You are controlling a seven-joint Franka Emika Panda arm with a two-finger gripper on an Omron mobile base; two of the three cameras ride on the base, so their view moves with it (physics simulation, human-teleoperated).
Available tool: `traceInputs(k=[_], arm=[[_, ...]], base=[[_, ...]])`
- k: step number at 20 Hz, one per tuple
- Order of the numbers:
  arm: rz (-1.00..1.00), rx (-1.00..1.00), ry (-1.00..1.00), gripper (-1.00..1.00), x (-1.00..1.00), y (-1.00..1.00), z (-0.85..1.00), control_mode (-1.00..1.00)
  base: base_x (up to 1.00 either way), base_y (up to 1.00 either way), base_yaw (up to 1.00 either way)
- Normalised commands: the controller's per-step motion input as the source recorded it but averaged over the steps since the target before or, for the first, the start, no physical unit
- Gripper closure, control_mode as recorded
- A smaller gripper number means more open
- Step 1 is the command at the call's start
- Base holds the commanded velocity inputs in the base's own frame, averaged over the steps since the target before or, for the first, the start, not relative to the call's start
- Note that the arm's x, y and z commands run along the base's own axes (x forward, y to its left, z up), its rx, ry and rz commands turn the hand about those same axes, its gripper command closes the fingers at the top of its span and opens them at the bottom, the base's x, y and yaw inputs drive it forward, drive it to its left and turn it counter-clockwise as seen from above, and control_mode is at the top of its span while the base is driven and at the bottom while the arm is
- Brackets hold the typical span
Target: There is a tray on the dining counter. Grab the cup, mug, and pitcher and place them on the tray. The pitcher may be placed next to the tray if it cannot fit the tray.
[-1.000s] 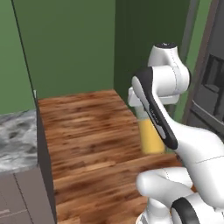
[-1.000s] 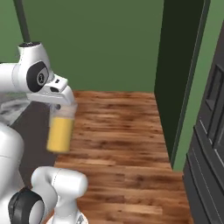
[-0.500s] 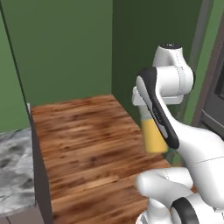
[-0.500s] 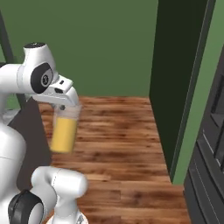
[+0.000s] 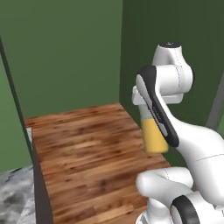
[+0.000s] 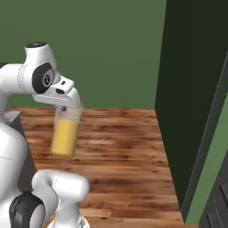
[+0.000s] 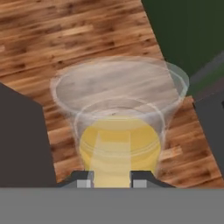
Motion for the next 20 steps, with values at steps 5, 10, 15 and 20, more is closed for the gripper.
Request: traceInputs(k=[5, 10, 15, 20], arm=[[0.00, 0.00, 0.00, 1.00, 0.00, 0.00, 0.00, 1.00], [0.00, 0.00, 0.00, 1.00, 0.00, 0.00, 0.00, 1.00], [0.00, 0.00, 0.00, 1.00, 0.00, 0.00, 0.00, 1.00], [0.00, 0.00, 0.00, 1.00, 0.00, 0.00, 0.00, 1.00]], base=[[1.00, 0.00, 0.02], [1.00, 0.00, 0.02], [1.00, -0.04, 0.05], [1.00, -0.22, 0.11]])
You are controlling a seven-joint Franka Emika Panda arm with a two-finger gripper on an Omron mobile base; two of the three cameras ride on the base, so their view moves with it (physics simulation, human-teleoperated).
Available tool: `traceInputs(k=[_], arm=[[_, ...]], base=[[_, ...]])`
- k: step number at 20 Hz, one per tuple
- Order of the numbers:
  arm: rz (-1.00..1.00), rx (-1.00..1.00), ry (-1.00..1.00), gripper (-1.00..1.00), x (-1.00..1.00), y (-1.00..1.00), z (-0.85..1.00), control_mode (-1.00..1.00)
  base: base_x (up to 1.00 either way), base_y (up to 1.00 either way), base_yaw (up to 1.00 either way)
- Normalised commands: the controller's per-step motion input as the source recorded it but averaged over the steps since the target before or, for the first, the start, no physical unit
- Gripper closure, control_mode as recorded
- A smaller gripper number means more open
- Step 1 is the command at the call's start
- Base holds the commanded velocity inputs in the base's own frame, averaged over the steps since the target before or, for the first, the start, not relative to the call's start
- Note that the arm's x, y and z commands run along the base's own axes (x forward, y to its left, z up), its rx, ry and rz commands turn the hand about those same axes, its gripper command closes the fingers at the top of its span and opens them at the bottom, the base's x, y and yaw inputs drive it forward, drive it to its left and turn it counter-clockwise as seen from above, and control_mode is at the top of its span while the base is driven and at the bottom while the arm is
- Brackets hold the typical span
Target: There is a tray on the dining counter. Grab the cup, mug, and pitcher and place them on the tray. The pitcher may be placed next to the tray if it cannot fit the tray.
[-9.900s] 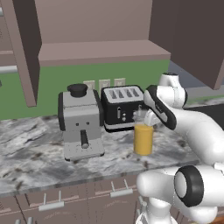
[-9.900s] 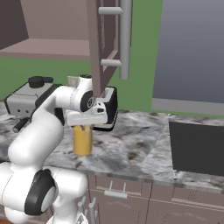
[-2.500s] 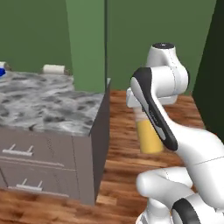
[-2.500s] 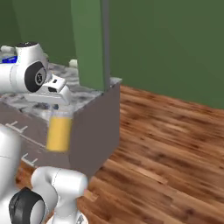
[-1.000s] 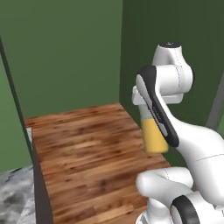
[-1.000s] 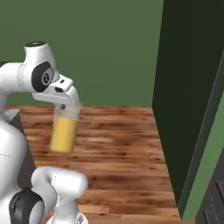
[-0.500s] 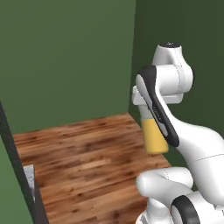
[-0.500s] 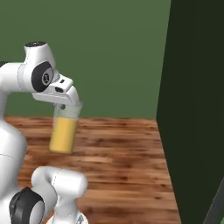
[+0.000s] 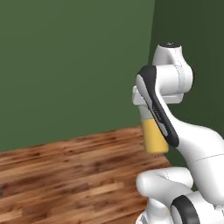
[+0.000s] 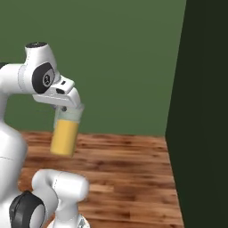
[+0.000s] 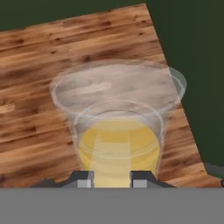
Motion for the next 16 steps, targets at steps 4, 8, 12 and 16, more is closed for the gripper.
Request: traceInputs(k=[4, 8, 12, 16], arm=[[0.00, 0.00, 0.00, 1.00, 0.00, 0.00, 0.00, 1.00], [0.00, 0.00, 0.00, 1.00, 0.00, 0.00, 0.00, 1.00], [0.00, 0.00, 0.00, 1.00, 0.00, 0.00, 0.00, 1.00], [0.00, 0.00, 0.00, 1.00, 0.00, 0.00, 0.00, 1.00]], base=[[1.00, -0.27, 0.18], [0.94, -0.24, 0.33], [0.65, -0.03, 0.60], [0.60, 0.00, 0.75]])
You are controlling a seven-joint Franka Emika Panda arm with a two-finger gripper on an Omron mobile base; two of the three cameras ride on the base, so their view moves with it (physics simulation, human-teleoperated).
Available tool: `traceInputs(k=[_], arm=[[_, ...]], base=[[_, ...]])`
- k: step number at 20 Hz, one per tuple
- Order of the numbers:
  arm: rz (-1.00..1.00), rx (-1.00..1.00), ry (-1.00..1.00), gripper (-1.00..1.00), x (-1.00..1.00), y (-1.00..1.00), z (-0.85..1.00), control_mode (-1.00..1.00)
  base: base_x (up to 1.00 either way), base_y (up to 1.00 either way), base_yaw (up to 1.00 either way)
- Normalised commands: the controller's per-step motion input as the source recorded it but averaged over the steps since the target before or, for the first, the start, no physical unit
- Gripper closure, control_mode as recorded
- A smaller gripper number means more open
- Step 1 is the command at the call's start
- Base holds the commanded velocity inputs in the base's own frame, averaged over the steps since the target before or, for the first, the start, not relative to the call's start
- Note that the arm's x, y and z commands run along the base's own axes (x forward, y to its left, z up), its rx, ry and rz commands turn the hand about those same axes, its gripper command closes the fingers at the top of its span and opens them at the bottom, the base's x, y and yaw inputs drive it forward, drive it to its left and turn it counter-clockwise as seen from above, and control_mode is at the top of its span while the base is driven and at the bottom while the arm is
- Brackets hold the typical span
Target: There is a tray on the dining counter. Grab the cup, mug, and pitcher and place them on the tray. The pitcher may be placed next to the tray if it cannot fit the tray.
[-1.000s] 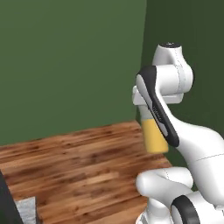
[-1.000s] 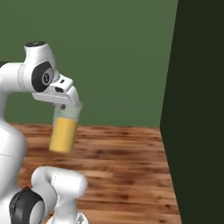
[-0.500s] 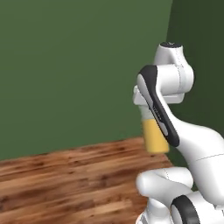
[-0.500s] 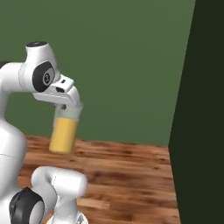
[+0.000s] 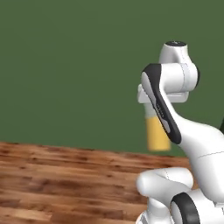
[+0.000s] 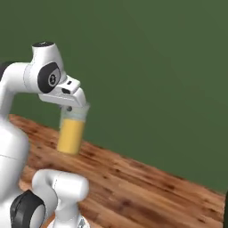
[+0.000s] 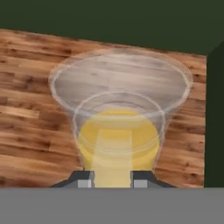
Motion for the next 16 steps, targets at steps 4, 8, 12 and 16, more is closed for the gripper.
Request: traceInputs(k=[4, 8, 12, 16], arm=[[0.00, 0.00, 0.00, 1.00, 0.00, 0.00, 0.00, 1.00], [0.00, 0.00, 0.00, 1.00, 0.00, 0.00, 0.00, 1.00], [0.00, 0.00, 0.00, 1.00, 0.00, 0.00, 0.00, 1.00], [0.00, 0.00, 0.00, 1.00, 0.00, 0.00, 0.00, 1.00]], base=[[0.69, 0.00, 0.80], [0.75, -0.07, 0.84], [0.74, -0.14, 0.84], [0.72, -0.25, 0.82]])
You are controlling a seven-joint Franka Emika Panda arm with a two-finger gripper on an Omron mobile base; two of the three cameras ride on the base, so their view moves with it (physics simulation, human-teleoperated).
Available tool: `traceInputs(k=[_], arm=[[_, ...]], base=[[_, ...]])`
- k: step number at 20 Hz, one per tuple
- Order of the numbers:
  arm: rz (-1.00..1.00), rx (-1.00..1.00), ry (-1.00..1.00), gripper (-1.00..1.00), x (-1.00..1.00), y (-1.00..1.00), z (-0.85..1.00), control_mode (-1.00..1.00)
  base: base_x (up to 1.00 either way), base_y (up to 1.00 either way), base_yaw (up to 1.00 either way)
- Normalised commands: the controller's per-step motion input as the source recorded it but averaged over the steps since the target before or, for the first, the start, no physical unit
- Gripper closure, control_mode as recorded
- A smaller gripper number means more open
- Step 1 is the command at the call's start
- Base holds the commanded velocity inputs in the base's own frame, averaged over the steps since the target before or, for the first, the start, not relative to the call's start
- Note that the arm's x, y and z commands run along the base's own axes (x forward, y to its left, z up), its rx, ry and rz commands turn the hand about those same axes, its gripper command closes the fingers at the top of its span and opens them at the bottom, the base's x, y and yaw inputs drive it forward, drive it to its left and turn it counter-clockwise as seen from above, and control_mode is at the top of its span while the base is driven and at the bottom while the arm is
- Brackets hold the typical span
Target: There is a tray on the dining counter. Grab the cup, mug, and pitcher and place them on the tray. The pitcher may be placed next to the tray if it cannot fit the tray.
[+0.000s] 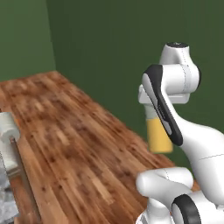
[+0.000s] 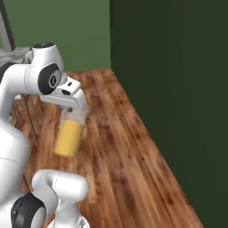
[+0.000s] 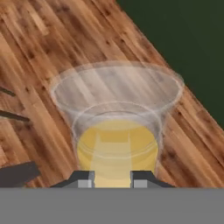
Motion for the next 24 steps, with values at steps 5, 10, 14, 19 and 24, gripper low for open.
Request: traceInputs(k=[5, 10, 14, 19, 24], arm=[[0.00, 0.00, 0.00, 1.00, 0.00, 0.00, 0.00, 1.00], [0.00, 0.00, 0.00, 1.00, 0.00, 0.00, 0.00, 1.00], [0.00, 0.00, 0.00, 1.00, 0.00, 0.00, 0.00, 1.00], [0.00, 0.00, 0.00, 1.00, 0.00, 0.00, 0.00, 1.00], [0.00, 0.00, 0.00, 1.00, 0.00, 0.00, 0.00, 1.00]], base=[[0.82, -0.55, 0.70], [0.89, -0.82, 0.44], [1.00, -0.89, 0.29], [0.96, -0.69, 0.28], [0.98, -0.19, 0.23]])
